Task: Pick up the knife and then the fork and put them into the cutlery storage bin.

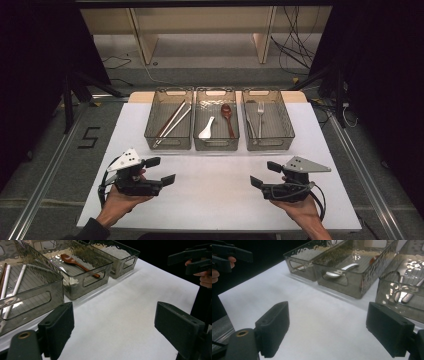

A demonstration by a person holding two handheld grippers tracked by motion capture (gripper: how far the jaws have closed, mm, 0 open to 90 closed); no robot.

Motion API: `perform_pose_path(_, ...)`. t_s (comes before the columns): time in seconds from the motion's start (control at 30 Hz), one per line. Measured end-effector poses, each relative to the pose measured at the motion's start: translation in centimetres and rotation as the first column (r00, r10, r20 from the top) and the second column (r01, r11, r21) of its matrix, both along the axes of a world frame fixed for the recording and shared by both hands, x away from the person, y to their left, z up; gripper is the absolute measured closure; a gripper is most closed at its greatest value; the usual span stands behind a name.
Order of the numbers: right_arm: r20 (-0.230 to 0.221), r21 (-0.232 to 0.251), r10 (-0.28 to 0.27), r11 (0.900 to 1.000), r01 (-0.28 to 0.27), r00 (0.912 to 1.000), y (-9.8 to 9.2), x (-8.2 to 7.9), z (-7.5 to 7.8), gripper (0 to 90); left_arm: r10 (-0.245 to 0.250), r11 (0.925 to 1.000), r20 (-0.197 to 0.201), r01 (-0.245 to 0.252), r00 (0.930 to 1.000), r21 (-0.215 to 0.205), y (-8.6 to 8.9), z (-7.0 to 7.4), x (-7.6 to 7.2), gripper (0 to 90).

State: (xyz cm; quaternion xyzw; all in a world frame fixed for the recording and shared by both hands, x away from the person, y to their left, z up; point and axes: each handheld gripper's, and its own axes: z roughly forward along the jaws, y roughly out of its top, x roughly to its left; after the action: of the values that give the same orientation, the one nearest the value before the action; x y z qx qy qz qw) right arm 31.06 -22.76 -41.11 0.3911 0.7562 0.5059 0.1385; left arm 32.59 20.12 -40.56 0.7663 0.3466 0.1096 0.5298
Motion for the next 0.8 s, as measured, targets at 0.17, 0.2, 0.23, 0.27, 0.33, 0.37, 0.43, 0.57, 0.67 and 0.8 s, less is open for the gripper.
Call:
perform_pose_path(0.17,0.001,-0.013,-0.003,1.0,0.003,1.0,-0.15,-0.14,-0.32,19.3,-0.003,1.0,0.0,0.003,1.0,0.0,-0.04,-0.02,0.02,15.6)
perform_pose_path(0.2,0.001,-0.013,-0.004,1.0,0.004,1.0,-0.15,-0.11,-0.34,19.3,-0.004,1.0,0.0,0.004,1.0,0.001,-0.03,-0.02,0.01,15.6)
perform_pose_path(0.23,0.001,-0.014,-0.004,1.0,0.004,1.0,-0.15,-0.1,-0.35,19.3,-0.005,1.0,0.001,0.005,1.0,0.001,-0.02,-0.01,0.01,15.7)
perform_pose_path(0.27,0.002,-0.014,-0.005,1.0,0.005,1.0,-0.15,-0.1,-0.35,19.2,-0.005,1.0,0.001,0.005,1.0,0.001,-0.01,0.0,0.02,15.6)
perform_pose_path(0.33,0.004,-0.013,-0.008,1.0,0.008,1.0,-0.17,-0.11,-0.33,19.1,-0.005,1.0,0.0,0.005,1.0,0.0,-0.02,-0.01,0.02,15.6)
perform_pose_path(0.37,0.005,-0.012,-0.01,1.0,0.01,0.9999,-0.18,-0.11,-0.33,19.0,-0.006,1.0,0.001,0.006,1.0,0.0,-0.03,-0.01,0.02,15.6)
perform_pose_path(0.43,0.01,-0.012,-0.011,1.0,0.011,0.9999,-0.21,-0.09,-0.28,19.0,-0.006,1.0,0.001,0.006,1.0,0.0,-0.02,-0.01,0.02,15.6)
perform_pose_path(0.57,0.015,-0.01,-0.017,1.0,0.017,0.9998,-0.25,-0.12,-0.17,19.1,-0.005,1.0,0.0,0.005,1.0,0.001,-0.01,-0.02,0.03,15.6)
perform_pose_path(0.67,0.018,-0.012,-0.017,1.0,0.017,0.9997,-0.27,-0.11,-0.17,19.1,-0.005,1.0,-0.002,0.005,1.0,0.0,-0.05,-0.03,0.02,15.6)
perform_pose_path(0.8,0.016,-0.011,-0.016,1.0,0.016,0.9998,-0.26,-0.1,-0.19,19.1,-0.006,1.0,-0.004,0.006,1.0,0.003,-0.06,-0.06,0.05,15.6)
